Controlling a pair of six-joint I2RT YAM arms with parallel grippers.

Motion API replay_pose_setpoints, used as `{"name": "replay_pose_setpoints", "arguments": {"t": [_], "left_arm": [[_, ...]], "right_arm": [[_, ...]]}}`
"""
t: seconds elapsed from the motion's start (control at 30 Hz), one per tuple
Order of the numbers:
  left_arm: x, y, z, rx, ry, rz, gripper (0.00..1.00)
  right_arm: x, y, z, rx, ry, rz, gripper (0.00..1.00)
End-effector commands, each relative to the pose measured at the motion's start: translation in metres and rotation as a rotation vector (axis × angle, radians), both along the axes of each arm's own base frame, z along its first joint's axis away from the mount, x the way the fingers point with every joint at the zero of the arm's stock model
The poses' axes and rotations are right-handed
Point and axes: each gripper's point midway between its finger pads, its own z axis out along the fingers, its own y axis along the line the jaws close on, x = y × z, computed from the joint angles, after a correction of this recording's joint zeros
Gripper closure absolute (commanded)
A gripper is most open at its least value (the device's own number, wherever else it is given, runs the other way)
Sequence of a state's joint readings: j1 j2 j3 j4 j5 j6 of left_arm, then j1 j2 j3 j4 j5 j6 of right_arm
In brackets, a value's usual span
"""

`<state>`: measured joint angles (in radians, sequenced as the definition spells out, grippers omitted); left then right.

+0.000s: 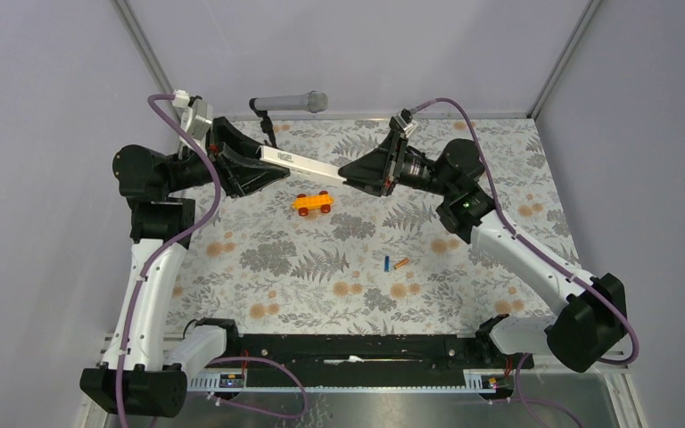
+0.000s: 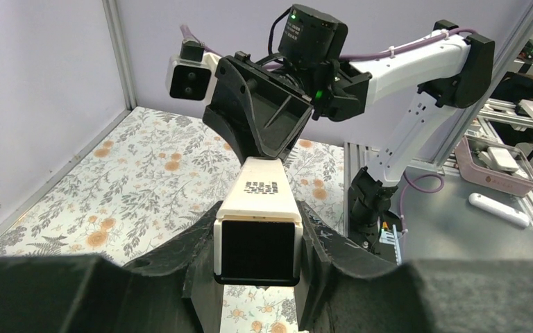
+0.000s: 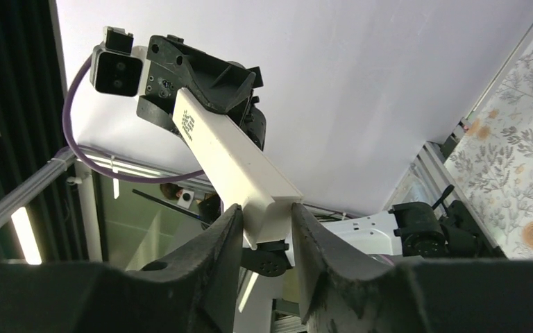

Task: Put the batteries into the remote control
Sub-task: Remove the battery cover from the remote control.

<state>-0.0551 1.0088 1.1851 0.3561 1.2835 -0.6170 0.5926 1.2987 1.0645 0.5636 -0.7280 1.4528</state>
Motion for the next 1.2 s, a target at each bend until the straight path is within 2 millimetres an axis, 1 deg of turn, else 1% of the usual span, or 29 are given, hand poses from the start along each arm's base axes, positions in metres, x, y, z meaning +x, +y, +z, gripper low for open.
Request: {"name": "replay_pose_setpoints", "arguments": {"t": [0.0, 0.17, 0.2, 0.33, 0.43, 0.53, 0.63, 0.7, 0.73, 0.87, 0.93, 1.03, 1.1, 1.17], "left_arm": [[-0.011, 0.002, 0.005, 0.031, -0.102, -0.014, 1.0], [-0.009, 0.001, -0.002, 0.047, -0.088, -0.033, 1.0], [-0.008, 0.001, -0.004, 0.051, -0.081, -0.036, 1.0], [-0.001, 0.002, -0.01, 0.073, -0.075, -0.011, 1.0], [0.007, 0.005, -0.026, 0.114, -0.038, 0.032, 1.0], [0.012, 0.006, -0.034, 0.128, -0.035, 0.049, 1.0], [0.017, 0.006, -0.042, 0.132, -0.028, 0.061, 1.0], [0.019, 0.007, -0.048, 0.135, -0.022, 0.07, 1.0], [0.02, 0.007, -0.05, 0.137, -0.021, 0.073, 1.0], [0.023, 0.009, -0.058, 0.158, -0.029, 0.097, 1.0], [0.025, 0.01, -0.064, 0.174, -0.03, 0.113, 1.0], [0.033, 0.014, -0.082, 0.202, -0.014, 0.16, 1.0], [0.038, 0.017, -0.095, 0.215, 0.005, 0.186, 1.0], [0.044, 0.019, -0.108, 0.225, 0.022, 0.217, 1.0]], "right_arm": [[-0.009, -0.003, 0.017, -0.034, -0.114, 0.023, 0.64], [-0.008, -0.002, 0.008, -0.088, -0.101, 0.027, 0.66], [-0.007, -0.001, 0.006, -0.093, -0.091, 0.03, 0.68], [-0.007, 0.0, 0.005, -0.102, -0.077, 0.034, 0.83], [-0.002, 0.0, -0.001, -0.139, -0.061, 0.016, 0.85], [0.002, 0.001, -0.006, -0.154, -0.042, 0.003, 0.86], [0.003, 0.001, 0.001, -0.117, -0.06, -0.007, 0.91], [0.005, -0.001, 0.009, -0.074, -0.084, -0.027, 0.99], [0.005, -0.002, 0.013, -0.06, -0.097, -0.037, 1.0], [0.01, -0.01, 0.023, -0.021, -0.141, -0.109, 1.0], [0.013, -0.017, 0.024, -0.015, -0.154, -0.152, 1.0], [0.028, -0.03, 0.013, -0.027, -0.115, -0.245, 1.0], [0.042, -0.038, -0.01, -0.058, -0.049, -0.307, 1.0], [0.056, -0.049, -0.038, -0.107, 0.023, -0.376, 1.0]]}}
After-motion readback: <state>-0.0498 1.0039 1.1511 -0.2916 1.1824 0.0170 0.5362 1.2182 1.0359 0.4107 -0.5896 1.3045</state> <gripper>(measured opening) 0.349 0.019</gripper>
